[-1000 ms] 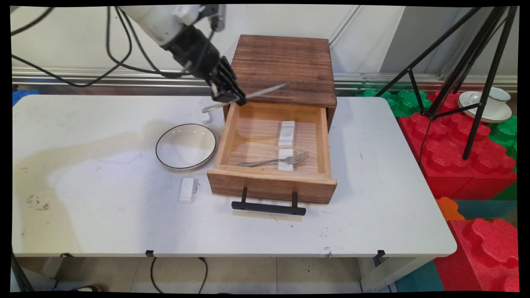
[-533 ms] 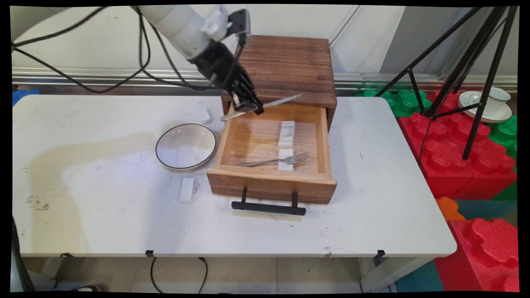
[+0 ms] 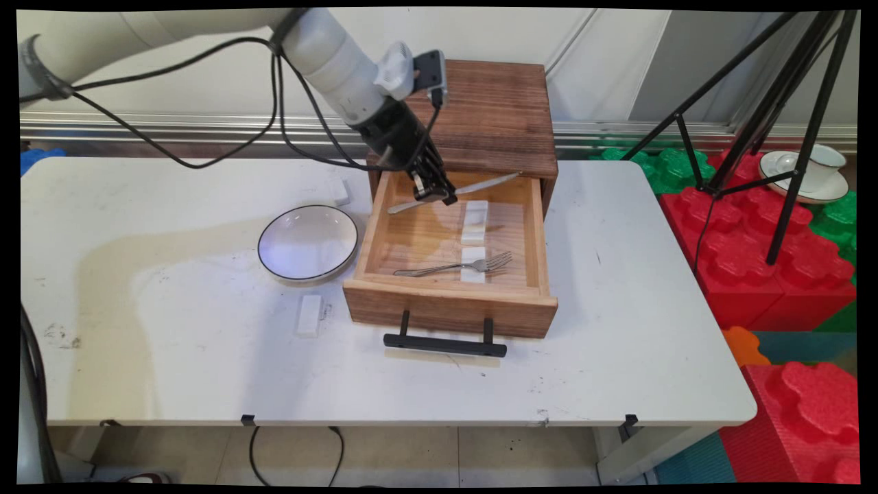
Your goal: Place the picked object into the drawer
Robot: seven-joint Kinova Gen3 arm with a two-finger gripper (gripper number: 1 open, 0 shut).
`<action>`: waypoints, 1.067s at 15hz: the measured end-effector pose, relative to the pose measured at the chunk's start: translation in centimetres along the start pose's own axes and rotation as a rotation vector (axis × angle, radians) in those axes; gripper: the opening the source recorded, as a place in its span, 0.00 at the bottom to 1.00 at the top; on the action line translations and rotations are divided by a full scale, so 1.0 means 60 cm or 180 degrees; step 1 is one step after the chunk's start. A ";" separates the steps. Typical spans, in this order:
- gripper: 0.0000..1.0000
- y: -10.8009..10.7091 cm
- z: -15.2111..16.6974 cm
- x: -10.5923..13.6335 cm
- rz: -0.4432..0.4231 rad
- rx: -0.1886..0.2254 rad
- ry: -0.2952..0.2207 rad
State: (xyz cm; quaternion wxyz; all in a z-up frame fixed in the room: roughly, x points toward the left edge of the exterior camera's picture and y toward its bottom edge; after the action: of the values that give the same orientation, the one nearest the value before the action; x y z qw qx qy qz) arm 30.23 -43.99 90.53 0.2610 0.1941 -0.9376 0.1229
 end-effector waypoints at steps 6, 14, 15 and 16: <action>0.00 -0.017 0.069 -0.011 0.0046 -0.0009 -0.0065; 0.00 -0.034 0.123 -0.036 0.0054 0.0004 -0.0151; 0.00 -0.036 0.128 -0.038 0.0052 0.0005 -0.0155; 0.00 -0.037 0.133 -0.040 0.0051 0.0007 -0.0159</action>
State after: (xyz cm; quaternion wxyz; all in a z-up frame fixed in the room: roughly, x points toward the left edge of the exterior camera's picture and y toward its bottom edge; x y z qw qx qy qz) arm 29.55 -47.93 82.90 0.2363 0.1899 -0.9452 0.1212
